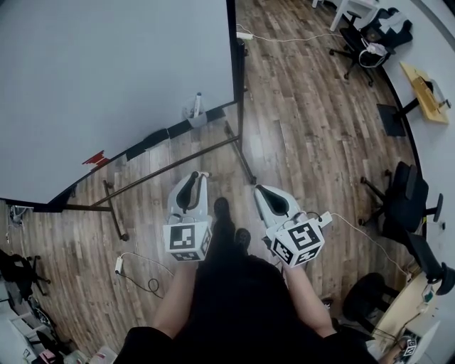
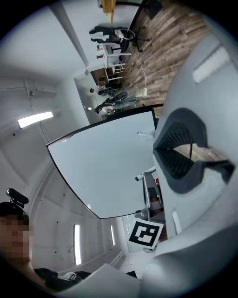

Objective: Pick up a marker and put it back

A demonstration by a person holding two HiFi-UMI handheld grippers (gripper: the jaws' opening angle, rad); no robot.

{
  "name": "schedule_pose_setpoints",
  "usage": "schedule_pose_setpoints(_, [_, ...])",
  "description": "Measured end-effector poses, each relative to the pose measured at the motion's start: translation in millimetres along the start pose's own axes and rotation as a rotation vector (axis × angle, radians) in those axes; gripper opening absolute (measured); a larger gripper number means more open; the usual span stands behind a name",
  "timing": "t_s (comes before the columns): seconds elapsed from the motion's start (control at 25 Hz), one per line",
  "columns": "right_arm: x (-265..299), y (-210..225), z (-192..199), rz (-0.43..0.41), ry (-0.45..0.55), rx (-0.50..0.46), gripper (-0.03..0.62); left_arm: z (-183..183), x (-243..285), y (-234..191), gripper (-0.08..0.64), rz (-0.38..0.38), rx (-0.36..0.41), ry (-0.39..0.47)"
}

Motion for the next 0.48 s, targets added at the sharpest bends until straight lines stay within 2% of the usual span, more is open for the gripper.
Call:
schedule_pose_setpoints(0.24, [-4, -13, 3, -0.034, -0.005, -0.042, 0.003, 6, -27, 9, 0.072, 0.016, -0.024, -0.016])
schedule_pose_setpoints(0.48, [5, -14, -7, -0.028, 0.021, -0.077, 0.003, 9, -37, 6, 0.072, 0.016, -0.018, -0.016])
Point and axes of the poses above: the fingertips, and each gripper's own axes: x forward along the fingers, y to its right, z out of its underside, the point moved 1 cm from there along -x, backward along the fingers, and after that the axes turned 4 degrees about y, right-handed, at the moved point
